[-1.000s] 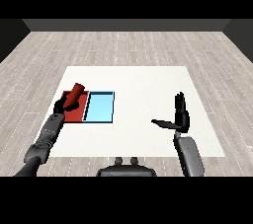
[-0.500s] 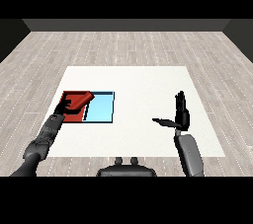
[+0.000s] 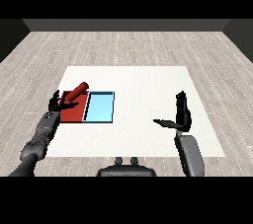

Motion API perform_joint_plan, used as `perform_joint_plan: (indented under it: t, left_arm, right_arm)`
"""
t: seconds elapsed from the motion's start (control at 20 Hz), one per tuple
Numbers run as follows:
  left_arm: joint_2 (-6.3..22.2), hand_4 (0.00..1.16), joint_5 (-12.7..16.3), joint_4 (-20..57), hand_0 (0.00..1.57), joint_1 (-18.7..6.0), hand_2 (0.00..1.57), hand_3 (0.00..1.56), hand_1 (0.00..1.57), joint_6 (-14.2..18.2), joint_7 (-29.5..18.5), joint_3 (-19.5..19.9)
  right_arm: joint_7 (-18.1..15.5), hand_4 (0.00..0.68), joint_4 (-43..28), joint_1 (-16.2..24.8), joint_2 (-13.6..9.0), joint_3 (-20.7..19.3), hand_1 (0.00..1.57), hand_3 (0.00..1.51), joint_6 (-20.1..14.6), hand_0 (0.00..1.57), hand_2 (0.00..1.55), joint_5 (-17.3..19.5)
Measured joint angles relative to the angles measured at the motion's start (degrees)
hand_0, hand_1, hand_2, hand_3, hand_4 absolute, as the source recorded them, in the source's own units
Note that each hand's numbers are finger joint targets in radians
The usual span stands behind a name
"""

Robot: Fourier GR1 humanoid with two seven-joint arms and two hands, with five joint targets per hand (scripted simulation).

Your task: Pick the red can and put it in the red box

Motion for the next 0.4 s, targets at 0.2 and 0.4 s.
perform_joint_plan:
  t: [0.2, 0.4]
  left_arm:
    - [-3.33, 0.0, 6.67, -7.87, 0.0, -0.49, 0.0, 0.0, 0.0, -3.04, -10.95, 5.87]
    - [-9.56, 0.0, 11.57, -15.99, 0.0, -0.67, 0.0, 0.0, 0.0, -9.38, -18.86, 8.26]
  right_arm:
    - [-0.46, 0.0, 0.02, -0.41, 0.38, 0.14, 0.0, 0.0, 1.66, 0.0, 0.0, -1.7]
    - [-1.16, 0.0, 0.45, 0.43, 0.89, 1.48, 0.0, 0.0, 4.7, 0.0, 0.0, -3.66]
